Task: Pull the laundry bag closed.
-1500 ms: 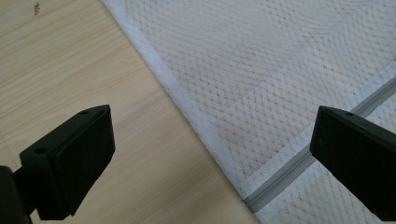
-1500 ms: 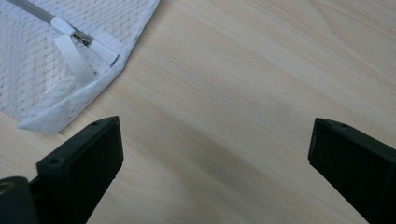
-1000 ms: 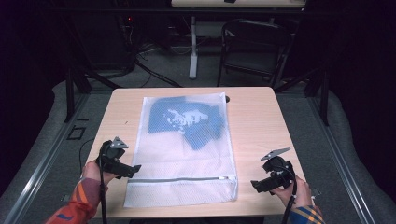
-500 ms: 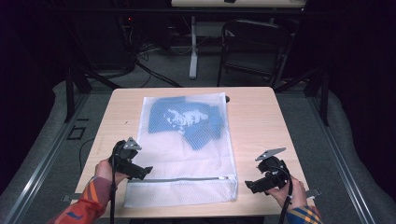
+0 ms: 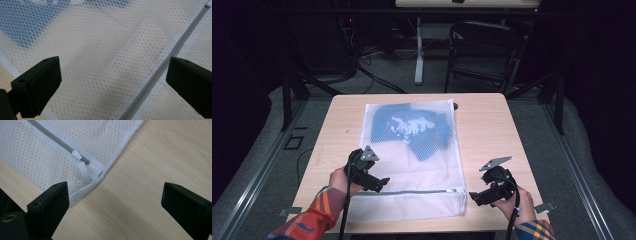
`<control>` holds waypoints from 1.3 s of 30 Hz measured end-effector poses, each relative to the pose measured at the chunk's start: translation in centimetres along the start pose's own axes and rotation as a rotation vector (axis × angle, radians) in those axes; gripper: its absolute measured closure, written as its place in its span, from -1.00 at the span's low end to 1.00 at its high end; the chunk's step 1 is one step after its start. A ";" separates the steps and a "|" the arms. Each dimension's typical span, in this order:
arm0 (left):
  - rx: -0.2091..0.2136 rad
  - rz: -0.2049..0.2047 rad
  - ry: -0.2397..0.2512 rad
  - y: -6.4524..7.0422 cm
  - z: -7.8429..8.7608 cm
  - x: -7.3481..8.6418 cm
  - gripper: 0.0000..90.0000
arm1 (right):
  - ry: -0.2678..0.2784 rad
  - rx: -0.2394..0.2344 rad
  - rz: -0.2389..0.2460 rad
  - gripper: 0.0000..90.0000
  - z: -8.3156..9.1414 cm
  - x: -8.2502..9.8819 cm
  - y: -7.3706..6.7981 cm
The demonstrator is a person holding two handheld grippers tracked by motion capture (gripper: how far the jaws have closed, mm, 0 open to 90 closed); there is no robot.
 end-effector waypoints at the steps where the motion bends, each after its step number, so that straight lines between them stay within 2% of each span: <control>1: 0.009 -0.002 -0.004 0.2 -0.2 -0.1 -1.00 | 0.008 0.001 -0.006 -0.84 -0.1 -0.1 -0.1; 3: 0.013 -0.008 -0.008 0.5 -0.4 -0.3 -1.00 | -0.003 -0.005 -0.003 -0.84 0.0 -0.2 -0.1; 7: 0.049 -0.019 -0.025 1.5 -1.3 -1.0 -1.00 | 0.006 -0.010 0.000 -0.83 -0.2 -0.5 -0.3; 9: 0.080 -0.025 -0.053 2.3 -1.8 -1.3 -1.00 | 0.013 -0.015 0.014 -0.79 -0.2 -0.9 -0.5; 11: 0.092 -0.027 -0.058 2.8 -2.1 -1.5 -1.00 | 0.025 -0.013 0.016 -0.70 -0.1 -1.1 -0.5; 17: 0.126 -0.033 -0.072 3.5 -2.7 -2.1 -1.00 | 0.030 -0.023 0.031 -0.62 -0.2 -1.4 -0.7; 22: 0.156 -0.031 -0.080 4.2 -3.2 -2.6 -1.00 | 0.043 -0.035 0.024 -0.38 -0.5 -1.8 -0.8; 23: 0.160 -0.034 -0.080 4.2 -3.3 -2.7 -1.00 | 0.043 -0.035 0.024 -0.38 -0.5 -1.8 -0.8; 27: 0.173 -0.046 -0.087 5.0 -4.0 -3.2 -0.99 | 0.040 -0.053 0.019 -0.12 -0.9 -2.1 -1.0; 32: 0.193 -0.060 -0.090 5.7 -4.6 -3.6 -0.99 | 0.017 -0.034 0.009 0.42 -1.4 -2.3 -1.1; 33: 0.193 -0.060 -0.090 5.7 -4.6 -3.6 -0.98 | 0.012 -0.040 0.018 0.55 -1.5 -2.4 -1.1; 34: 0.214 -0.075 -0.099 6.1 -4.9 -3.7 -0.97 | 0.003 -0.038 0.029 0.63 -1.6 -2.4 -1.1; 35: 0.214 -0.075 -0.099 6.1 -4.9 -3.7 -0.95 | 0.003 -0.038 0.029 0.63 -1.6 -2.4 -1.1; 36: 0.220 -0.087 -0.103 6.4 -5.2 -3.9 -0.92 | 0.000 -0.049 0.046 0.80 -1.8 -2.5 -1.3; 37: 0.223 -0.089 -0.107 6.6 -5.3 -3.9 -0.90 | -0.006 -0.049 0.060 0.83 -1.9 -2.5 -1.3; 39: 0.234 -0.092 -0.111 6.9 -5.6 -4.1 -0.85 | -0.002 -0.057 0.058 0.91 -2.2 -2.5 -1.2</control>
Point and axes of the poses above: each handheld gripper's, and its own axes: z roughly backward along the jaws, x roughly out of its underside, y roughly to its right, the point moved 4 cm from there along -z, roughly forward along the jaws, and after that the axes turned 12 degrees about z, right-handed, at the moved point
